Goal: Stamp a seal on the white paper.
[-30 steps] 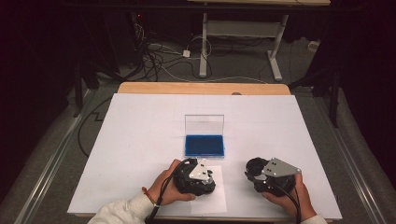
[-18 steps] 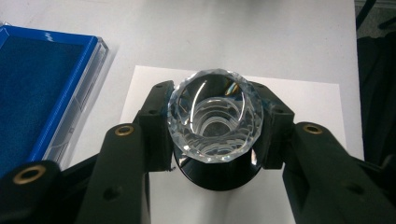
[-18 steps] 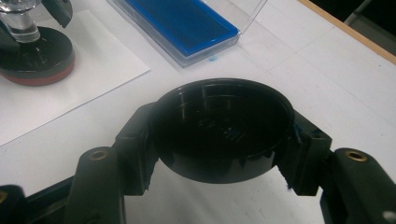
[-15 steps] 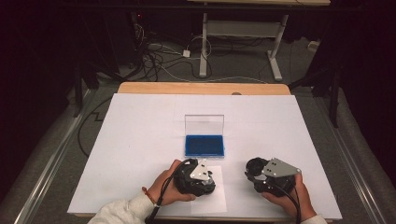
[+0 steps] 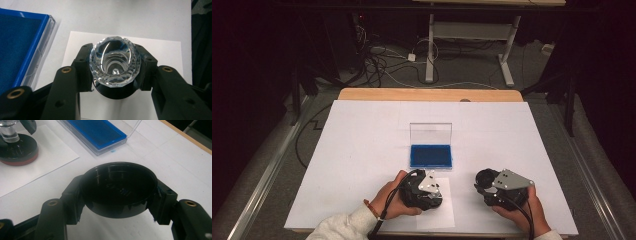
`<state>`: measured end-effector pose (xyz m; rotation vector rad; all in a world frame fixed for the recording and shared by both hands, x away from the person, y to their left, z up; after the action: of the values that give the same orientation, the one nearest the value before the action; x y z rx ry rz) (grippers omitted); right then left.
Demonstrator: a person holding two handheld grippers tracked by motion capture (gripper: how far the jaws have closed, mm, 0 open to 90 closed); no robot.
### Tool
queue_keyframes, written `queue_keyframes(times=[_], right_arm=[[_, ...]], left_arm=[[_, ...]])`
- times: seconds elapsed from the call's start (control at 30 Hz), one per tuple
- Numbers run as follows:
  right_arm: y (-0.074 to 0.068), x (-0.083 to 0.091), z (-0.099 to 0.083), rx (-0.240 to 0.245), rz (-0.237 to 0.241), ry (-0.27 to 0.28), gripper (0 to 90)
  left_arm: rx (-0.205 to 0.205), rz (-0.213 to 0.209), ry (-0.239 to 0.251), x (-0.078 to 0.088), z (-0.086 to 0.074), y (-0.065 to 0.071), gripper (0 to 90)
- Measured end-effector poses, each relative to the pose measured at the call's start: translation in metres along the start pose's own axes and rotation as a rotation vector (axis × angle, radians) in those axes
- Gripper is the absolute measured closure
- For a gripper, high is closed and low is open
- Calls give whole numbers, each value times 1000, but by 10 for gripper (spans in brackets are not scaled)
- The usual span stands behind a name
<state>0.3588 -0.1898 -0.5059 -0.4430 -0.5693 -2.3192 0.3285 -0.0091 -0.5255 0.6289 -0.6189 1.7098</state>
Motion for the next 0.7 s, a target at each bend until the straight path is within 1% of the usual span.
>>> queue_keyframes(times=[0.37,0.43,0.5,0.53,0.7], right_arm=[[0,0,0,1,-1,-2,385],[1,-1,0,-1,-5,-4,385],[1,0,0,1,-6,-3,385],[1,0,0,0,-7,-2,385],[0,-1,0,-3,-4,-3,385]], left_arm=[[-2,5,-3,-1,0,1,546],[6,1,-2,-1,0,0,546],[0,3,-9,-1,0,0,546],[4,3,-8,-1,1,0,546],[0,11,-16,-1,0,1,546]])
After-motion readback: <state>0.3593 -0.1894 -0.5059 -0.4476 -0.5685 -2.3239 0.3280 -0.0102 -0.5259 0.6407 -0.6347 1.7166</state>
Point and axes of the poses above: each handheld gripper's, and its own axes: x roughly backward along the jaws, z roughly out of its top, y roughly to its right, the point moved 10 cm from there along -x, roughly forward along the jaws, and after that the axes turned 9 degrees about y, right-handed, at the moved point
